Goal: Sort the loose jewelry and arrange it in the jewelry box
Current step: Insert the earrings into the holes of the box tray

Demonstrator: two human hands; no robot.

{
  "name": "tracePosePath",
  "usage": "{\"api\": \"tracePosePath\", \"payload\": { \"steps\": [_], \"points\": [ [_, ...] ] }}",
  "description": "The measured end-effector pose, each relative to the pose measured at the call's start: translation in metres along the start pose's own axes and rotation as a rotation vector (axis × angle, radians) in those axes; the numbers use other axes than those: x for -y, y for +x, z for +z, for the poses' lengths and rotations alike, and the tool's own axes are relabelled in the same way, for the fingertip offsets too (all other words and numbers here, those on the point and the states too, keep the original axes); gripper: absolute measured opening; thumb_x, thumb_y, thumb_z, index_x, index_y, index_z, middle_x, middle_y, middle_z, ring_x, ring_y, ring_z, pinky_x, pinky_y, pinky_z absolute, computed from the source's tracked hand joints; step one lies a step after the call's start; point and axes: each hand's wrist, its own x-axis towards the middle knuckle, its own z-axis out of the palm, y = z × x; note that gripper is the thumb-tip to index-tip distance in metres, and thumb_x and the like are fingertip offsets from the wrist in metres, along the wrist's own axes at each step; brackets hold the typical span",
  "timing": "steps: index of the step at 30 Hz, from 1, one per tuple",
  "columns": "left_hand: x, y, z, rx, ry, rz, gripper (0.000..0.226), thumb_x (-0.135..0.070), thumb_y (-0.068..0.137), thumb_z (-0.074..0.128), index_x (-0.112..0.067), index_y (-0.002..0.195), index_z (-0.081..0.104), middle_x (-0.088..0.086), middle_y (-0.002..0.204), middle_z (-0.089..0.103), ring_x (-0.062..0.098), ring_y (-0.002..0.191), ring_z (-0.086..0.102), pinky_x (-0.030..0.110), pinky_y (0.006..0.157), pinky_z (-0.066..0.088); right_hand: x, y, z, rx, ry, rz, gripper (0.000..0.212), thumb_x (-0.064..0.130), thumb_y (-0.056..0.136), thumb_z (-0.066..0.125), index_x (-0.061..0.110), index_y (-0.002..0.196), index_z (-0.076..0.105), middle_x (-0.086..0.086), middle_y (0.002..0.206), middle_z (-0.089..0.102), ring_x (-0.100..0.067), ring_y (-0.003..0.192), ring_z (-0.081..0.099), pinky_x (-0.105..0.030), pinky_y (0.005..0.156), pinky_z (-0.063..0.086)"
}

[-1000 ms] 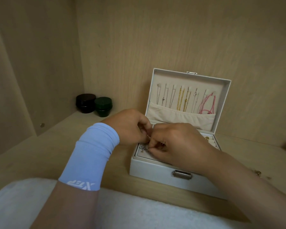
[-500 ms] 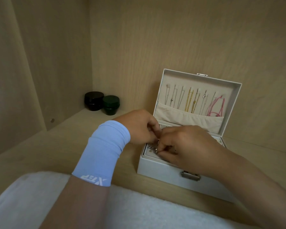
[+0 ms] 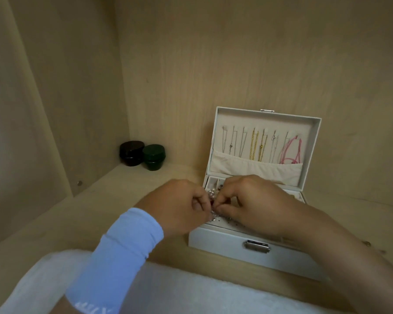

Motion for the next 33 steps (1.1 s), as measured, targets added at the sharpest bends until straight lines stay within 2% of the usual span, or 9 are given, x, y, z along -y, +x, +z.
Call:
{"api": "tracePosePath", "payload": {
  "steps": [1, 3, 6, 9, 15, 21, 24, 28, 33],
  "points": [
    [-0.001, -0.003, 0.005, -0.037, 0.007, -0.019, 0.004, -0.032, 0.081, 0.073, -0.031, 0.077, 0.073, -0.013, 0.075, 0.069, -0.003, 0.061, 0.057, 0.015, 0.059, 0.042, 0.001, 0.001, 0.003, -0.002, 0.006, -0.008, 0.011, 0.039, 0.092, 0.066, 0.039, 0.1, 0.074, 0.019, 0.098, 0.064, 0.002, 0.088, 0.055, -0.027, 0.079, 0.049],
    [-0.003, -0.006, 0.012, -0.117, 0.034, -0.036, 0.014, -0.041, 0.078, 0.076, -0.028, 0.075, 0.071, -0.01, 0.075, 0.067, 0.003, 0.069, 0.06, 0.02, 0.064, 0.048, 0.001, 0.001, 0.005, -0.003, 0.025, -0.006, 0.012, 0.038, 0.092, 0.065, 0.037, 0.1, 0.073, 0.018, 0.099, 0.065, -0.002, 0.093, 0.057, -0.033, 0.083, 0.05],
    [-0.006, -0.005, 0.014, -0.166, 0.086, -0.013, 0.018, -0.045, 0.077, 0.076, -0.027, 0.074, 0.071, -0.011, 0.076, 0.063, 0.005, 0.074, 0.059, 0.025, 0.07, 0.05, -0.001, 0.001, 0.007, 0.003, 0.034, 0.001, 0.012, 0.038, 0.092, 0.064, 0.036, 0.1, 0.073, 0.017, 0.1, 0.065, -0.004, 0.094, 0.058, -0.036, 0.083, 0.051],
    [-0.005, -0.004, 0.011, -0.116, 0.073, -0.007, 0.014, -0.042, 0.078, 0.077, -0.029, 0.078, 0.073, -0.012, 0.078, 0.063, 0.004, 0.074, 0.059, 0.026, 0.071, 0.05, -0.004, 0.001, 0.006, 0.003, 0.044, 0.003, 0.011, 0.037, 0.092, 0.064, 0.035, 0.099, 0.073, 0.017, 0.1, 0.065, -0.004, 0.094, 0.058, -0.035, 0.084, 0.051],
    [-0.001, -0.003, 0.005, -0.02, 0.045, 0.068, 0.006, -0.032, 0.083, 0.075, -0.032, 0.088, 0.076, -0.015, 0.081, 0.063, -0.004, 0.068, 0.053, 0.012, 0.062, 0.038, -0.011, 0.0, 0.002, 0.022, 0.076, 0.048, 0.009, 0.035, 0.091, 0.067, 0.032, 0.095, 0.075, 0.018, 0.097, 0.068, -0.001, 0.091, 0.059, -0.032, 0.083, 0.051],
    [0.008, -0.002, 0.004, -0.112, -0.028, 0.104, 0.008, -0.032, 0.085, 0.071, -0.037, 0.091, 0.073, -0.018, 0.08, 0.063, 0.002, 0.071, 0.054, 0.017, 0.065, 0.043, -0.013, 0.002, 0.005, 0.032, 0.138, 0.054, 0.008, 0.035, 0.091, 0.068, 0.034, 0.094, 0.075, 0.018, 0.092, 0.07, 0.0, 0.085, 0.061, -0.03, 0.08, 0.053],
    [0.007, 0.0, 0.008, -0.073, -0.012, 0.112, 0.009, -0.033, 0.082, 0.076, -0.036, 0.09, 0.074, -0.017, 0.082, 0.061, 0.003, 0.071, 0.054, 0.024, 0.07, 0.048, -0.012, 0.003, 0.007, 0.055, 0.148, 0.057, 0.008, 0.035, 0.091, 0.068, 0.035, 0.095, 0.075, 0.018, 0.089, 0.071, 0.001, 0.081, 0.06, -0.029, 0.077, 0.053],
    [0.006, 0.001, 0.006, -0.079, -0.018, 0.104, 0.005, -0.032, 0.084, 0.074, -0.036, 0.087, 0.075, -0.017, 0.082, 0.062, 0.002, 0.073, 0.054, 0.019, 0.07, 0.045, -0.017, -0.001, -0.002, -0.005, 0.226, 0.098, 0.007, 0.032, 0.09, 0.07, 0.032, 0.094, 0.076, 0.017, 0.086, 0.071, 0.004, 0.075, 0.06, -0.021, 0.07, 0.049],
    [0.002, 0.001, -0.004, -0.141, -0.033, 0.09, 0.022, -0.023, 0.088, 0.069, -0.044, 0.081, 0.071, -0.02, 0.08, 0.064, 0.003, 0.074, 0.054, 0.018, 0.068, 0.044, -0.017, -0.008, -0.008, -0.018, 0.261, 0.096, 0.012, 0.03, 0.091, 0.069, 0.036, 0.098, 0.076, 0.017, 0.089, 0.07, 0.0, 0.08, 0.062, -0.03, 0.078, 0.054]
  ]
}}
